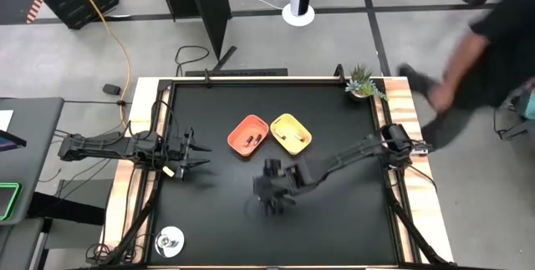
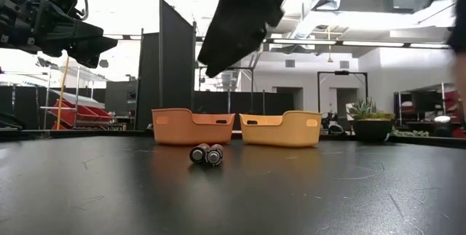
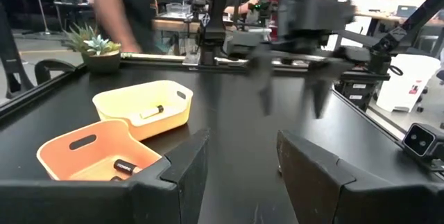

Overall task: Sort batteries
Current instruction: Put the white battery into the yellow bin

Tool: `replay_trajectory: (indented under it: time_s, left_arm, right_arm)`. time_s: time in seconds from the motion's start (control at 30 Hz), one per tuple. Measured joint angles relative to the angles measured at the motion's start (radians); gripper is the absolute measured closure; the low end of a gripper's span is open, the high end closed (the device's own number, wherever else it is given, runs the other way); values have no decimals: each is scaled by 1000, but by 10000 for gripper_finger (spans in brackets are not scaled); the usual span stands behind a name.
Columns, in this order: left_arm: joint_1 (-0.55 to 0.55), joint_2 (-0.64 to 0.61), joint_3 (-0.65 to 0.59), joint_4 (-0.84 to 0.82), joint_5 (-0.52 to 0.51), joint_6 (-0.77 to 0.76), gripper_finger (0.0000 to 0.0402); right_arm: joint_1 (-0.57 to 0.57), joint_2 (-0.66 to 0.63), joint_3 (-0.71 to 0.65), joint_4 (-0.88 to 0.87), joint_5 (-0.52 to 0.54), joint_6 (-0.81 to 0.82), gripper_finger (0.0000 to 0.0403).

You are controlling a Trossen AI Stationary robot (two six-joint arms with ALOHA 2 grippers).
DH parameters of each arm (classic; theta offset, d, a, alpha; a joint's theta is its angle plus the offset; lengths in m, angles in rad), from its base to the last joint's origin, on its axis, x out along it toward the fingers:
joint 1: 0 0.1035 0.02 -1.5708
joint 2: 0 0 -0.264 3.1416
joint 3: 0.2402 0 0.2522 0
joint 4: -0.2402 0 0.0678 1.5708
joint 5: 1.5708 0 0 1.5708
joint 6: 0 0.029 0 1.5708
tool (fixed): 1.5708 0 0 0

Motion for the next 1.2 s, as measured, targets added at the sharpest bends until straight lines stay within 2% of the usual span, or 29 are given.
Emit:
replay_trajectory:
  time_s: [0.13, 0.37, 0.6, 1.2]
  left_arm:
    - [0, 0, 0, 0, -2, 0, 235]
    - [0, 0, 0, 1, -14, 11, 235]
    - [0, 6, 0, 2, -15, 19, 235]
    - [0, 37, 0, 9, -26, 20, 235]
  right_arm:
    - [58, 9, 0, 7, 0, 27, 42]
    - [72, 56, -1, 11, 0, 85, 18]
    - [67, 118, 0, 16, -12, 92, 17]
    - [51, 182, 0, 17, -78, 104, 17]
